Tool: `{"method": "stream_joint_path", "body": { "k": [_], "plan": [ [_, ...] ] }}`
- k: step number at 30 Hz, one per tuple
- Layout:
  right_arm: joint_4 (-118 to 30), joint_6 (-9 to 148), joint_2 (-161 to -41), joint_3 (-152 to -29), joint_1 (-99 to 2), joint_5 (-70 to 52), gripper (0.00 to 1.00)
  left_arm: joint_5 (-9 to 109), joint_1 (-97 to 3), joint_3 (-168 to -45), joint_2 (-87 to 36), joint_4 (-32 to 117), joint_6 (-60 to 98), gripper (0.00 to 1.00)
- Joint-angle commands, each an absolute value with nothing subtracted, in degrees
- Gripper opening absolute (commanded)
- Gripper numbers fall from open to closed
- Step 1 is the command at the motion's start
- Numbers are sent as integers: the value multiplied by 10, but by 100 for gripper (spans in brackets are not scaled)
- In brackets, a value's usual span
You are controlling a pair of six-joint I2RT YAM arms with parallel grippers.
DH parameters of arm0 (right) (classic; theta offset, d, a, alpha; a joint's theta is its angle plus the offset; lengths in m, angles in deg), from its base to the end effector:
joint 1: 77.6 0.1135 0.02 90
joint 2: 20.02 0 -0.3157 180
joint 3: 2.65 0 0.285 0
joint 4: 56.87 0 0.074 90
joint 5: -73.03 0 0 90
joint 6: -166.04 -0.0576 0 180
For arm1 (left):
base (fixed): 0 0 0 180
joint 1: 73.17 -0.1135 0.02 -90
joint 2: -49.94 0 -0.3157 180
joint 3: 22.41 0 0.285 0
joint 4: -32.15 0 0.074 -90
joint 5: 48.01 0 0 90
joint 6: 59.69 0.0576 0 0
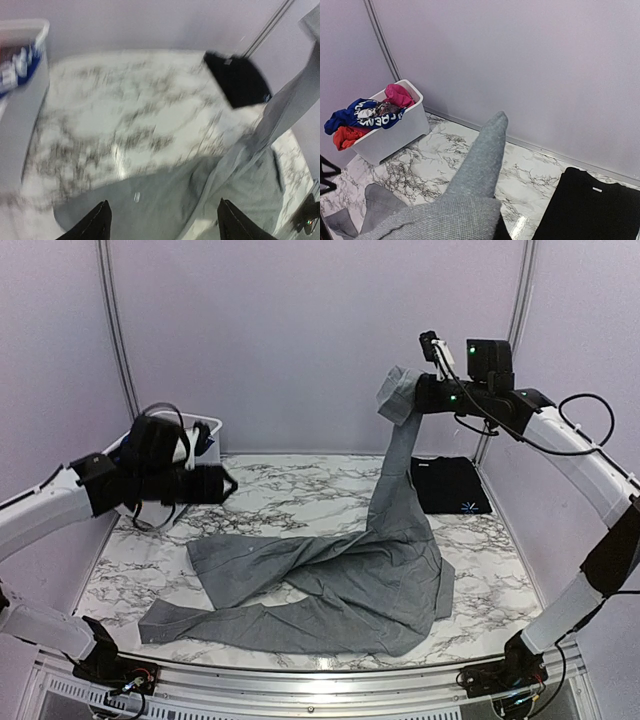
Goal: Fold and stack the mixed laundry pile
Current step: Adjust the crumpled shirt at the center of the board.
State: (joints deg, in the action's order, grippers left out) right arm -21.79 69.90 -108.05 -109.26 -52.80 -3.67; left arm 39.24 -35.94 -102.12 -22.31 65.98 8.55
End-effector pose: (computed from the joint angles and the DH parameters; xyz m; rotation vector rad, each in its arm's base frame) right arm 0.3612 0.1815 0.4829 -0.4676 1.8339 0.5874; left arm 0.2598 -0.1939 0.3928 0.2496 2.0681 -0.5927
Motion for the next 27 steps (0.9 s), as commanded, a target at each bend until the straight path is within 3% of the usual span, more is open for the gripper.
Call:
{"method": "stream_joint_path", "body": {
  "k": [1,8,13,19,24,27],
  "plan": [
    [-220,681,-1080,-1079,-537,-30,0,404,-349,-851,-161,720,6,73],
    [-210,679,-1108,-1108,-538,-22,0,377,-247,-731,-145,729,-4,79],
    [-195,684,-1120,-1138,-539,-26,0,341,-226,-760,-239,726,4,81],
    [-186,689,-1116,-1139,-541,-30,0,320,-195,-824,-362,712,46,92],
    [-178,695,-1110,-1137,-544,-35,0,277,-192,-861,-430,706,55,85],
    [-171,699,-1105,-1137,-548,-38,0,239,-193,-887,-456,729,45,73]
  ]
}}
